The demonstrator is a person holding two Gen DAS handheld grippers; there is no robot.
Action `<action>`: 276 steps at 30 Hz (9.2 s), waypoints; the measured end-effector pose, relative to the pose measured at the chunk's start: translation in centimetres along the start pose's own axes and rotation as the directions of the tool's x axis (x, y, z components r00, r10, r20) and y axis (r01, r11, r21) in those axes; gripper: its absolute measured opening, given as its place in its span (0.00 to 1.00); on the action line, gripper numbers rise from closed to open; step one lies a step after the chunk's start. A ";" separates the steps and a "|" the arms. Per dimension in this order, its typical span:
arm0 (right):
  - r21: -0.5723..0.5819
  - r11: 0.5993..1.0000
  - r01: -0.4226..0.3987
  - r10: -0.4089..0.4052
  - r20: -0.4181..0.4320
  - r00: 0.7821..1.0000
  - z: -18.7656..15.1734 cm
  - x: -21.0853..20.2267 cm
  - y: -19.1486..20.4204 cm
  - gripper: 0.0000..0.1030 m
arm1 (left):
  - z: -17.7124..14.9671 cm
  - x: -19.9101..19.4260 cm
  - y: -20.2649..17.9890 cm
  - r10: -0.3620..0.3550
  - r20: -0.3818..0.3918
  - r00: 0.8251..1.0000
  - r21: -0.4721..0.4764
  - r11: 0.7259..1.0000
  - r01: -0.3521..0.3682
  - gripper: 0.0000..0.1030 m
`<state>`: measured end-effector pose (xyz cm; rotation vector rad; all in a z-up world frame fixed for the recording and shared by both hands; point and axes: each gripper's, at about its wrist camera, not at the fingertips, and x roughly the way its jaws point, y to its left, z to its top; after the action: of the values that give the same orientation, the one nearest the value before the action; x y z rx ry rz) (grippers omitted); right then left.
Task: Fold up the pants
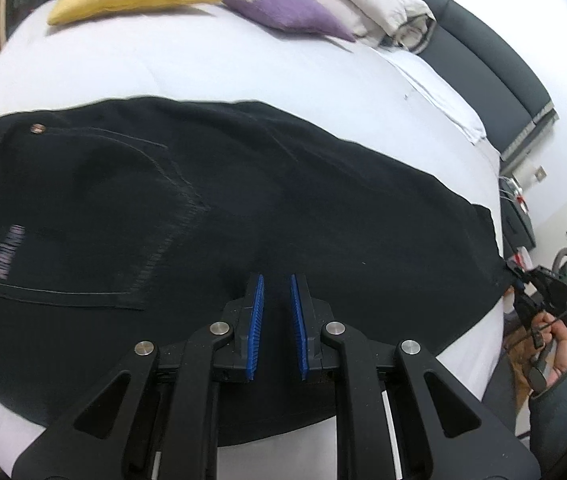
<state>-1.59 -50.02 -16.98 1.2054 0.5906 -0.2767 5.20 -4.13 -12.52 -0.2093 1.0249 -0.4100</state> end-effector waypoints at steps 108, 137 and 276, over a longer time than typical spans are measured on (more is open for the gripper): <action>-0.337 0.792 -0.509 0.160 -0.691 0.705 -17.6 9.7 18.6 0.81 | -5.7 -1.3 7.6 -0.299 -0.053 0.953 -0.065 0.953 0.295 0.16; -0.193 0.875 -0.445 0.046 -0.881 0.471 -28.4 22.2 23.4 0.42 | -15.6 -17.2 30.9 -0.023 0.332 0.943 -0.660 0.709 0.249 0.81; -0.243 0.938 -0.245 0.010 -0.689 0.724 -12.5 9.0 9.5 0.01 | 2.9 3.8 1.6 -0.009 0.009 1.000 0.158 0.987 0.008 0.64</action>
<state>7.06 -34.12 -17.41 0.9998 1.1405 0.4090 9.80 -4.35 -14.62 -0.0729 0.9772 -0.4955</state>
